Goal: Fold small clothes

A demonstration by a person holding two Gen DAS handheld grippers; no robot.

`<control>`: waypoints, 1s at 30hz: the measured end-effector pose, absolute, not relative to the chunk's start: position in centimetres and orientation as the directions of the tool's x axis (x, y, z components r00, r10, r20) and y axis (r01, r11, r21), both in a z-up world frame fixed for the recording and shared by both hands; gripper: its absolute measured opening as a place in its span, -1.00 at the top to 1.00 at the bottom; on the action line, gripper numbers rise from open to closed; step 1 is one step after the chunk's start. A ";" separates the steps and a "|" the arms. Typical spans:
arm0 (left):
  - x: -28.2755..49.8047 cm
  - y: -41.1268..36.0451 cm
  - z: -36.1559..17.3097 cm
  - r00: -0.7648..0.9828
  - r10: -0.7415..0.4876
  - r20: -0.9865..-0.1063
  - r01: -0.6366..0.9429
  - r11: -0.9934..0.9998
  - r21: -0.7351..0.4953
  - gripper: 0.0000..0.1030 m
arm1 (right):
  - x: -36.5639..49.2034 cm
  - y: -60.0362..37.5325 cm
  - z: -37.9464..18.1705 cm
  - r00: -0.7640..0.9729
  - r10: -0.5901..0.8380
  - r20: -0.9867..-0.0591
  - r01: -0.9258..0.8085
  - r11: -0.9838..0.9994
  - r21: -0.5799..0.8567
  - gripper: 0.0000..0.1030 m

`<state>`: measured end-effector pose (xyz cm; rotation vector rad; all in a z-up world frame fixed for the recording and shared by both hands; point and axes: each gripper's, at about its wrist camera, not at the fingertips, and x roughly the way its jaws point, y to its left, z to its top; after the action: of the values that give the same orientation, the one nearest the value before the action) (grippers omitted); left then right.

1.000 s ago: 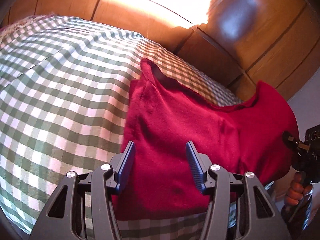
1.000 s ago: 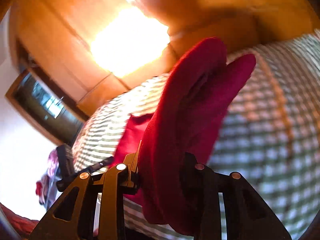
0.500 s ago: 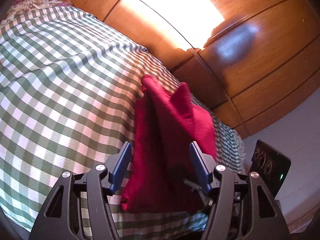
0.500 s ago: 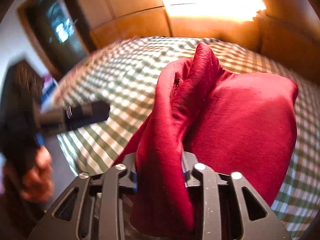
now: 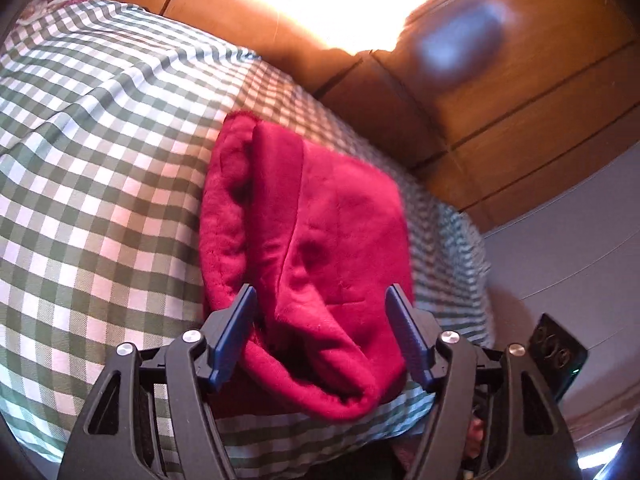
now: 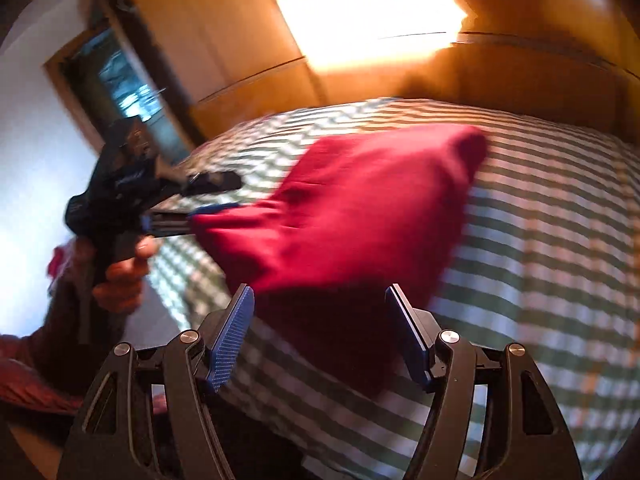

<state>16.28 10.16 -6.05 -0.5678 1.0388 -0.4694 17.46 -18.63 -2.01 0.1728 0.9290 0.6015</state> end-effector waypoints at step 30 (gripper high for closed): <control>16.4 5.6 -4.8 0.661 -0.137 -0.738 0.028 0.987 -0.158 0.27 | 24.6 -18.3 -1.2 0.566 0.383 -0.730 -0.298 0.921 0.252 -0.16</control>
<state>16.39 5.58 -4.81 -0.1373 0.8441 -0.0941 24.60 -18.33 -1.19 0.1048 0.8824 0.4008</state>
